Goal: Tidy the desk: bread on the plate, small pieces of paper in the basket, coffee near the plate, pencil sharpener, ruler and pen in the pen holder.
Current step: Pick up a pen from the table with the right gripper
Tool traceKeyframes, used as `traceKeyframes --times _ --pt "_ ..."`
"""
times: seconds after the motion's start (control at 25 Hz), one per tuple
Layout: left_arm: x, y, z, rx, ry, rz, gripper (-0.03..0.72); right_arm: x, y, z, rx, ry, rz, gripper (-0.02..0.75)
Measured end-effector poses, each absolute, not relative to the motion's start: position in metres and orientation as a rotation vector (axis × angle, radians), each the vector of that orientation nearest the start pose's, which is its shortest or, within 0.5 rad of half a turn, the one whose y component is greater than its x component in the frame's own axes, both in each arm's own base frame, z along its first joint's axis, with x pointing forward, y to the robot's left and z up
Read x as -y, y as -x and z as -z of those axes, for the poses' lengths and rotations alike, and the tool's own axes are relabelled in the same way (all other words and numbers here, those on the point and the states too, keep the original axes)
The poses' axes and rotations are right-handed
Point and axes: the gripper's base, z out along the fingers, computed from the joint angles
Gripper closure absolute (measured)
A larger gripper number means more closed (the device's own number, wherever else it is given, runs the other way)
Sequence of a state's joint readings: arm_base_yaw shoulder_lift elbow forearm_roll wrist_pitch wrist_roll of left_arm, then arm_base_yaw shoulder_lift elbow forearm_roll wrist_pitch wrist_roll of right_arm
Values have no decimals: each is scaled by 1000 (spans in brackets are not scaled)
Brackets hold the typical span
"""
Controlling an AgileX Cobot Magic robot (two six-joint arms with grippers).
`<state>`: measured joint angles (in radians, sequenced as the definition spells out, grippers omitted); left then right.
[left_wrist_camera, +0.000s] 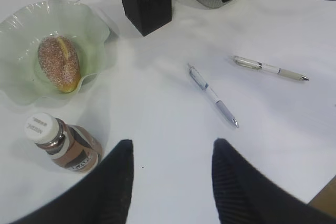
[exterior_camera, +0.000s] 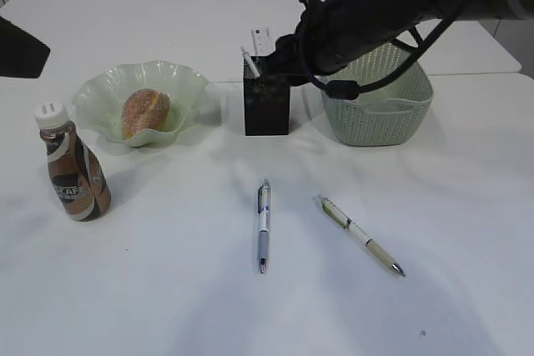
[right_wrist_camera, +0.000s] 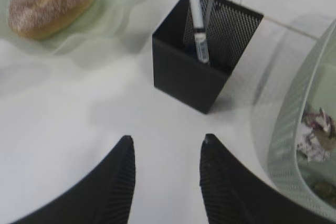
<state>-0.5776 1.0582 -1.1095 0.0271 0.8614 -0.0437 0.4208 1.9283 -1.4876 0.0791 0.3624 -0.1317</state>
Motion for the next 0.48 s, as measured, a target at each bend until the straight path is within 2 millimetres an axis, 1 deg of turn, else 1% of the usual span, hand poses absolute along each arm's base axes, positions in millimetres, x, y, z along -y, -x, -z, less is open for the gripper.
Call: traceKeyframes --times 0.04,0.16,0.24,0.28,0.32,0.48 --pt "112 -176 -384 -2226 -619 287 348 -182 -400 -246 -2299 597 -197 400" --pt "112 -176 -384 -2226 -618 289 348 -179 -395 -244 -2366 630 -176 400" --pt "112 -176 -384 -2226 -618 289 348 -176 -388 -241 -2456 667 -152 400" --pt "113 -176 -384 -2227 -618 291 348 -175 -388 -241 -2454 671 -147 400" --pt "113 -176 -384 -2227 -618 291 348 -173 -382 -238 -2530 699 -130 400" --pt "113 -176 -384 -2227 -617 294 348 -167 -370 -231 -2676 750 -94 401"
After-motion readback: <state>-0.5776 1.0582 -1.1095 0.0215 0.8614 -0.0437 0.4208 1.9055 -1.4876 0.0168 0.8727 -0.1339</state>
